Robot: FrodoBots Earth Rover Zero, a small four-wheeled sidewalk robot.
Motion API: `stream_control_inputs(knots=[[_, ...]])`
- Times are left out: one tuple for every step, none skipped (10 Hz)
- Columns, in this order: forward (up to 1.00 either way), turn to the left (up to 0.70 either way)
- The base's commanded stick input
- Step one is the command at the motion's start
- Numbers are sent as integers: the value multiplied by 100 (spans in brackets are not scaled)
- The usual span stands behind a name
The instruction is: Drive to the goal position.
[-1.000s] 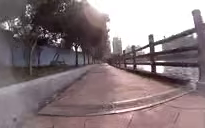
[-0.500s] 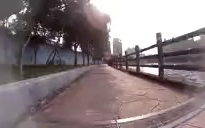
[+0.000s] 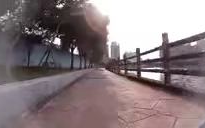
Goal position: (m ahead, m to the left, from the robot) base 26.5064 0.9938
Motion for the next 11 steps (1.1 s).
stream_control_inputs(knots=[[100, 0], [100, 0], [100, 0], [100, 0], [100, 0], [100, 0], [100, 0], [100, 0], [100, 0], [100, 0], [100, 0]])
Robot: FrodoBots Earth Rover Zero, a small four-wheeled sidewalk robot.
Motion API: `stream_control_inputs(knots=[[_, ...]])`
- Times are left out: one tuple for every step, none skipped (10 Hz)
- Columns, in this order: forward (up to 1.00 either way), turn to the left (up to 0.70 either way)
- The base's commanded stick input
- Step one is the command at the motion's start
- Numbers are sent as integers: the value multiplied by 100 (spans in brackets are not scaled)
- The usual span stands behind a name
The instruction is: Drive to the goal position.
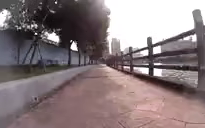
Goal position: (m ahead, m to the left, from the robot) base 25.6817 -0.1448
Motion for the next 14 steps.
stream_control_inputs(knots=[[100, 0], [100, 0], [100, 0], [100, 0], [100, 0], [100, 0], [100, 0], [100, 0], [100, 0], [100, 0], [100, 0], [100, 0], [100, 0], [100, 0]])
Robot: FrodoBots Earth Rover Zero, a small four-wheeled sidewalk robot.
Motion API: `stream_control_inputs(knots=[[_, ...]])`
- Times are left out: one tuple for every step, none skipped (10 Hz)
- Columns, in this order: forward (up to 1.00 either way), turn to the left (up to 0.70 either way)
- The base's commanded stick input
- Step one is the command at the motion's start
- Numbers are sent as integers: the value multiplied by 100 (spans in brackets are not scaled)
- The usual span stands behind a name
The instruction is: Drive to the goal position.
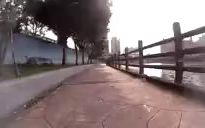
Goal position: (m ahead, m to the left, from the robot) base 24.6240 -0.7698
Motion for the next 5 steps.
stream_control_inputs(knots=[[100, 0], [100, 0], [100, 0], [100, 0], [100, 0]])
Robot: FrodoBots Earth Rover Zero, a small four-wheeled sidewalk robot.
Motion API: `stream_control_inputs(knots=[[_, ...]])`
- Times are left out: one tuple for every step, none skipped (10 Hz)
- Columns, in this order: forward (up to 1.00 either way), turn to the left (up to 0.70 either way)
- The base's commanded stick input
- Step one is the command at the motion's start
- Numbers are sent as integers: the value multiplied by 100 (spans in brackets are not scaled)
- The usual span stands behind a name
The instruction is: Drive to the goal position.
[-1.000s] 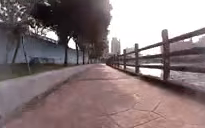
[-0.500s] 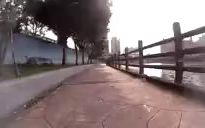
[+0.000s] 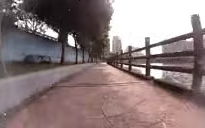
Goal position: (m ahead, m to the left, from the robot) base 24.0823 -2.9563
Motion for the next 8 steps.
stream_control_inputs(knots=[[100, 0], [100, 0], [100, 0], [100, 0], [100, 0], [100, 0], [100, 0], [100, 0]])
